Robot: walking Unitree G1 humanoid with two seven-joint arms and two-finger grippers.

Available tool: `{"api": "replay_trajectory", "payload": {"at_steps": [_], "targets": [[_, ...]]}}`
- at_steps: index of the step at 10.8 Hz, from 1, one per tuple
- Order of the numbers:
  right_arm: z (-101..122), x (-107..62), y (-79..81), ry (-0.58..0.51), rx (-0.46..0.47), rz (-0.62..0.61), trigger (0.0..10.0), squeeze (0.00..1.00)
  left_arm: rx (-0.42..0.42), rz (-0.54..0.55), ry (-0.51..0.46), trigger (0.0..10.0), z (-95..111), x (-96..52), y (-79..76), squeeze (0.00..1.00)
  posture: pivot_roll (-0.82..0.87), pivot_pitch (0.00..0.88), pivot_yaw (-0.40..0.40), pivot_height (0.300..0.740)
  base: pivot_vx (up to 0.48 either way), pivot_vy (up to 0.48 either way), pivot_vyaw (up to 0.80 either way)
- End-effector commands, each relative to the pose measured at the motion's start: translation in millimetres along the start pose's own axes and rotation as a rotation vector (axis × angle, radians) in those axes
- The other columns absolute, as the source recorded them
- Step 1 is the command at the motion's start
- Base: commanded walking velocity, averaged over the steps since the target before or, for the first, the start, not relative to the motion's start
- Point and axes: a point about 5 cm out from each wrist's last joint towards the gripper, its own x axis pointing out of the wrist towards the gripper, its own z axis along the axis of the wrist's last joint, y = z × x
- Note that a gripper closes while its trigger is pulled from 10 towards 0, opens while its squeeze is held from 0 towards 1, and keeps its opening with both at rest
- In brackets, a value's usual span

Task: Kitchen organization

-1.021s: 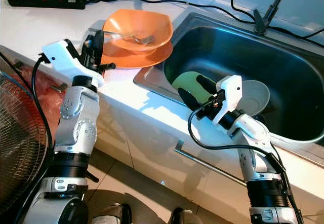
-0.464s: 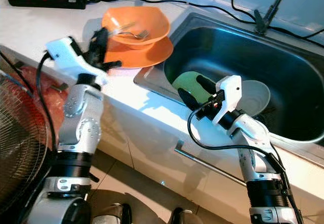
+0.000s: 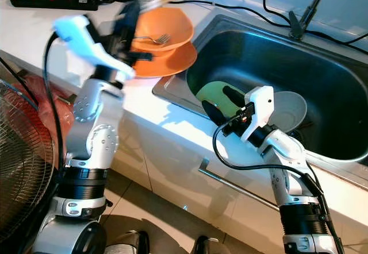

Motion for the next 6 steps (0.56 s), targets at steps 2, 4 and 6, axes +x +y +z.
{"api": "replay_trajectory", "payload": {"at_steps": [2, 4, 6], "targets": [[1, 0.0, -3.7, -0.001, -0.022, -0.025, 10.0, 0.00, -0.016, -0.129, 0.063, 10.0, -4, 3.5, -19.2, 0.00, 0.07, 0.139, -0.071, 0.740, 0.000, 0.000, 0.00], [2, -4.7, -11.3, 0.004, -0.042, -0.066, 10.0, 0.00, -0.022, -0.226, 0.142, 10.0, -16, -0.1, -30.3, 0.00, 0.06, 0.139, -0.063, 0.740, 0.000, 0.000, 0.00], [5, -9.5, -20.3, 0.011, -0.064, -0.091, 10.0, 0.00, -0.033, -0.269, 0.182, 10.0, -20, -3.3, -33.1, 0.00, 0.06, 0.138, -0.054, 0.740, 0.000, 0.000, 0.00]]}}
